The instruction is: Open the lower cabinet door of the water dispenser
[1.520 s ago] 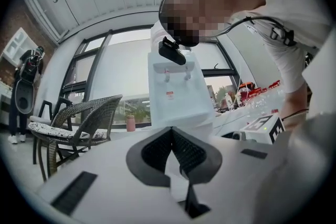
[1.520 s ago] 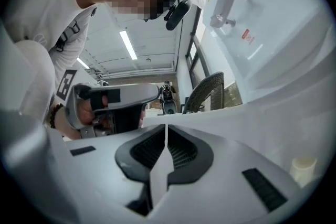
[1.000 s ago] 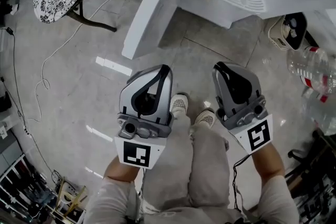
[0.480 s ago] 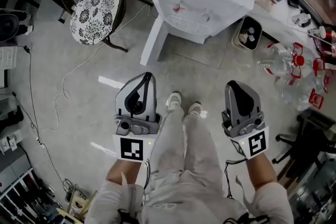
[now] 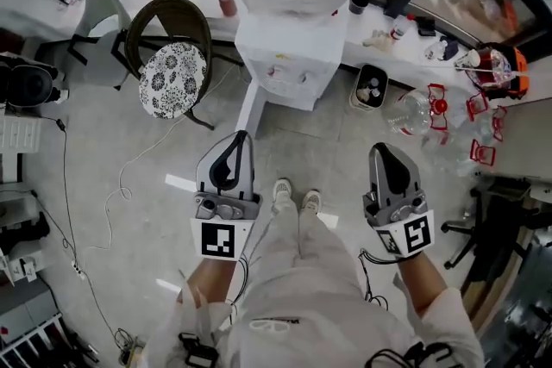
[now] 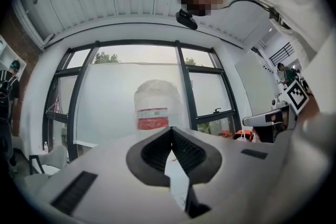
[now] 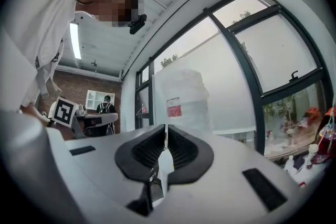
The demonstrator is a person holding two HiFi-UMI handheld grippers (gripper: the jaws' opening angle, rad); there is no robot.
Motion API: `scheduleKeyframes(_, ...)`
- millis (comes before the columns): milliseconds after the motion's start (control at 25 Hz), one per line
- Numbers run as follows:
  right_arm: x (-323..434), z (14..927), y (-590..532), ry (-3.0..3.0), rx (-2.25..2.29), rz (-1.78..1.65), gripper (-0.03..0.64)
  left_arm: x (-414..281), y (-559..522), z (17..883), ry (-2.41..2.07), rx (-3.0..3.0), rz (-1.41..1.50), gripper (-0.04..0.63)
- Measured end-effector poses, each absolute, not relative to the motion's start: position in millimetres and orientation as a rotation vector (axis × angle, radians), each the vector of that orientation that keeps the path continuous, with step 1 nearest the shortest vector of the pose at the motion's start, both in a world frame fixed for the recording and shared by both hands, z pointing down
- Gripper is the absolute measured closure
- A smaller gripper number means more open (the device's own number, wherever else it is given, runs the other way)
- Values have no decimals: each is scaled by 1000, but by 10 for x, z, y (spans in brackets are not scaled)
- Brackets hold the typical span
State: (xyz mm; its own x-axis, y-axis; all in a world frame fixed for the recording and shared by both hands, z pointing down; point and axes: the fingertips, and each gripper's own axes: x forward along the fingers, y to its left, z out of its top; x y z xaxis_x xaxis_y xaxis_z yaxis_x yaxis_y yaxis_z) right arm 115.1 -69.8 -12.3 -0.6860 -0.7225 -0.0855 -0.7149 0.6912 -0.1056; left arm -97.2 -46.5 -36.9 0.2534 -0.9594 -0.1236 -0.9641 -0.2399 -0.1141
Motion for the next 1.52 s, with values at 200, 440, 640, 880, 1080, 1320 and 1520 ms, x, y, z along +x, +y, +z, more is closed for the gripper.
scheduleKeyframes(200, 1402, -487, -597, 2722, -1271, -78, 589, -895, -394, -816, 1791, -2370, 103, 592)
scheduleKeyframes(440, 1583, -708, -508, 2700, -1361, -2, 597, -731, -357, -974, 1760, -2382, 140, 592)
scheduleKeyframes(640, 1728, -756, -429, 2682, -1399, 6, 601, -609, -352, -1039, 1746, -2387, 153, 592)
scheduleKeyframes(880, 1790, -799, -362, 2677, -1410, 31, 601, -584, -316, -1088, 1731, -2379, 143, 592)
scheduleKeyframes(1080, 1767, -805, -317, 2681, -1407, 29, 601, -556, -293, -1109, 1710, -2390, 139, 592)
scheduleKeyframes(1320, 1727, -826, -283, 2699, -1389, 30, 601, -514, -279, -1164, 1689, -2397, 147, 592)
scheduleKeyframes(1520, 1715, -849, -266, 2701, -1381, 38, 601, -479, -255, -1199, 1668, -2398, 157, 592)
